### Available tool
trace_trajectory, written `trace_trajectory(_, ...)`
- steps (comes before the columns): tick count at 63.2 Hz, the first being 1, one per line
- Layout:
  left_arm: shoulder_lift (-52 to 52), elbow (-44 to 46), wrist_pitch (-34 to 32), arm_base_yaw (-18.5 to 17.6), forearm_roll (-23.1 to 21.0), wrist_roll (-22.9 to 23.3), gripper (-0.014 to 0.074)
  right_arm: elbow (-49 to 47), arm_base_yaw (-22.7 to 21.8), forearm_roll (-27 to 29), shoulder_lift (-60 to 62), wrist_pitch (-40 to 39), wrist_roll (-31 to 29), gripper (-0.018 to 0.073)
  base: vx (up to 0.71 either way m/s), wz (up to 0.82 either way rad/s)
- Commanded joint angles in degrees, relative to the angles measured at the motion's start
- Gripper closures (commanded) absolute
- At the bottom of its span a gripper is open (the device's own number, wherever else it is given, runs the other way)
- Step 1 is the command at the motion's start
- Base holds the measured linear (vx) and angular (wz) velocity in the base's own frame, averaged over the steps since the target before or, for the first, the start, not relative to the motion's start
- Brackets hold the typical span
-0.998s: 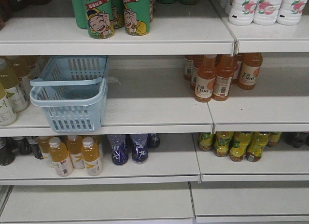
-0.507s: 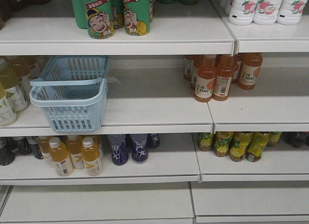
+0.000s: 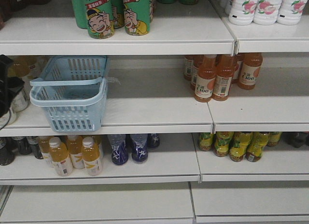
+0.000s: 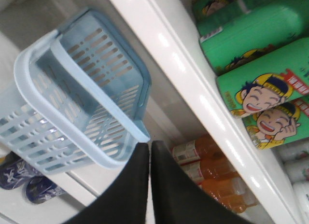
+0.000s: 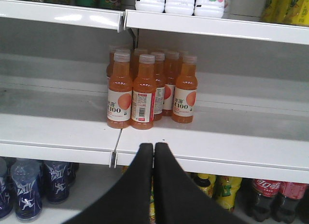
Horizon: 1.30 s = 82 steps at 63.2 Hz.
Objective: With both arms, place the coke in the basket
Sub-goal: 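Lower the open left gripper around the basket handle and close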
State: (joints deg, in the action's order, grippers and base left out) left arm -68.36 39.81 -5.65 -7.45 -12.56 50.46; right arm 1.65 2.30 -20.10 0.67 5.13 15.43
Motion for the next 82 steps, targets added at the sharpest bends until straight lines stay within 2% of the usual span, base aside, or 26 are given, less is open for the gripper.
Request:
trace_trajectory(1,-0.92,1.78,-4.03,-2.10,1.21,1.40,0.0602,0.97,-0.41,-0.58,0.64,-3.85,-0.63,0.0564,0.00,0.00)
trace_trajectory(9,-2.22,1.78,-6.44,-4.12,1.75,2.89,0.0602,0.97,-0.41,-0.58,0.64,-3.85,-0.63,0.0564,0.00,0.00)
trace_trajectory(15,-2.94,1.78,-9.51,-6.08,3.50,7.95,0.0602,0.97,-0.41,-0.58,0.64,-3.85,-0.63,0.0564,0.00,0.00)
trace_trajectory(20,-3.25,1.78,-10.58,-8.45,9.14,12.95,0.0602,0.97,-0.41,-0.58,0.64,-3.85,-0.63,0.0564,0.00,0.00)
trace_trajectory(28,-5.97,1.78,-12.44,-11.03,24.88,21.06,0.0602,0.97,-0.41,-0.58,0.64,-3.85,-0.63,0.0564,0.00,0.00)
trace_trajectory(30,-6.95,1.52,-13.72,-11.03,28.95,25.18,0.0602,0.97,-0.41,-0.58,0.64,-3.85,-0.63,0.0564,0.00,0.00)
trace_trajectory(33,-7.89,0.38,-18.15,-10.97,33.58,32.65,0.0602,0.97,-0.41,-0.58,0.64,-3.85,-0.63,0.0564,0.00,0.00)
trace_trajectory(38,-9.78,-1.78,-33.24,-9.62,41.88,43.51,0.0603,0.97,-0.41,-0.58,0.64,-3.85,-0.63,0.0564,0.00,0.00)
trace_trajectory(42,-11.92,-2.68,-39.74,-7.50,46.22,44.40,0.0603,0.97,-0.41,-0.58,0.64,-3.85,-0.63,0.0564,0.00,0.00)
trace_trajectory(44,-13.02,-3.19,-40.93,-6.16,47.53,44.46,0.0603,0.97,-0.41,-0.58,0.64,-3.85,-0.63,0.0564,0.00,0.00)
trace_trajectory(53,-15.74,-8.37,-39.13,-1.41,47.27,44.36,0.0603,0.97,-0.41,-0.57,0.64,-3.85,-0.63,0.0564,0.00,0.00)
trace_trajectory(61,-15.97,-12.77,-38.10,2.58,40.63,44.31,0.0601,0.97,-0.41,-0.57,0.64,-3.85,-0.63,0.0564,0.00,0.00)
trace_trajectory(66,-15.97,-14.38,-40.86,4.31,36.68,44.31,0.0594,0.97,-0.41,-0.57,0.64,-3.85,-0.63,0.0564,0.00,0.00)
trace_trajectory(71,-15.97,-14.78,-46.07,5.38,36.47,44.31,0.0566,0.97,-0.41,-0.57,0.64,-3.85,-0.63,0.0564,0.00,0.00)
trace_trajectory(78,-16.01,-14.72,-52.32,6.27,35.71,44.41,0.0476,0.97,-0.41,-0.57,0.64,-3.85,-0.63,0.0564,0.00,0.00)
trace_trajectory(82,-16.15,-14.72,-54.14,6.82,34.93,44.90,0.0393,0.97,-0.41,-0.57,0.64,-3.85,-0.63,0.0564,0.00,0.00)
